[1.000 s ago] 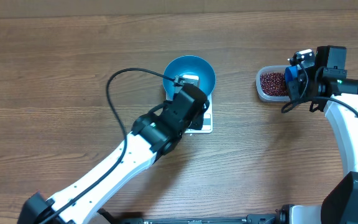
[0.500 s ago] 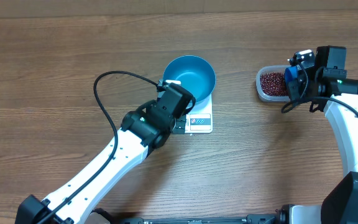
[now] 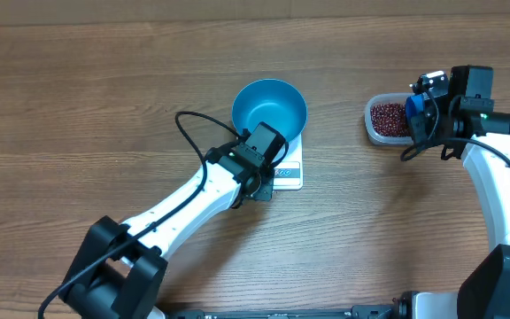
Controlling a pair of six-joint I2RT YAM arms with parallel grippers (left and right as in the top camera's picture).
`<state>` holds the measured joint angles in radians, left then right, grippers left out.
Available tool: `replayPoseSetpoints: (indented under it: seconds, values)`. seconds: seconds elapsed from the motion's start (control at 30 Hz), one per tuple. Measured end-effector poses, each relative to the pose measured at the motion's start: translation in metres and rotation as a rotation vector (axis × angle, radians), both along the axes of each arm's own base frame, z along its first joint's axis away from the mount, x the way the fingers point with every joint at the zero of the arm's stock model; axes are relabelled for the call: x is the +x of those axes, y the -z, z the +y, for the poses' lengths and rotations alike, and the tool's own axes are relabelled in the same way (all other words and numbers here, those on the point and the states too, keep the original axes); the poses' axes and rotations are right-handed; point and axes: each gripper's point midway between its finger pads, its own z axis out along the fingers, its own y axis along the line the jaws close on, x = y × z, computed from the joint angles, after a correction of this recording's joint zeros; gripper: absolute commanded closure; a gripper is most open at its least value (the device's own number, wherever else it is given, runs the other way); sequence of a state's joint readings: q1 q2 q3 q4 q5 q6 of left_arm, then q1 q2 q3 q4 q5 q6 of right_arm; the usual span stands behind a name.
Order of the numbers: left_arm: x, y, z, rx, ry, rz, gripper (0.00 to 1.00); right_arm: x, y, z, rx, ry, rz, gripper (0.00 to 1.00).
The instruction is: Scoop item into bowl and weigh 150g on scale
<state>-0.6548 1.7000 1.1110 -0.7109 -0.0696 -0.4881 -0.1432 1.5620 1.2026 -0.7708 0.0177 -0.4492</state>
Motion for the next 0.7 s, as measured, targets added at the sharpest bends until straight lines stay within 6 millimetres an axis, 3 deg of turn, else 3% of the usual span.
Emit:
replayPoseSetpoints:
  seconds: [0.2,0.37,0.7]
  values:
    - [0.011,-0.004,-0.01,-0.038,0.022,-0.048,0.94,0.0,0.0,0.0,0.0,0.001,0.0,0.97]
    - [0.017,-0.007,-0.014,-0.054,0.029,-0.074,0.84,0.0,0.0,0.0,-0.001,0.0,0.0,0.96]
    - [0.017,-0.007,-0.015,-0.056,0.038,-0.077,0.37,0.0,0.0,0.0,0.0,0.0,-0.001,0.96]
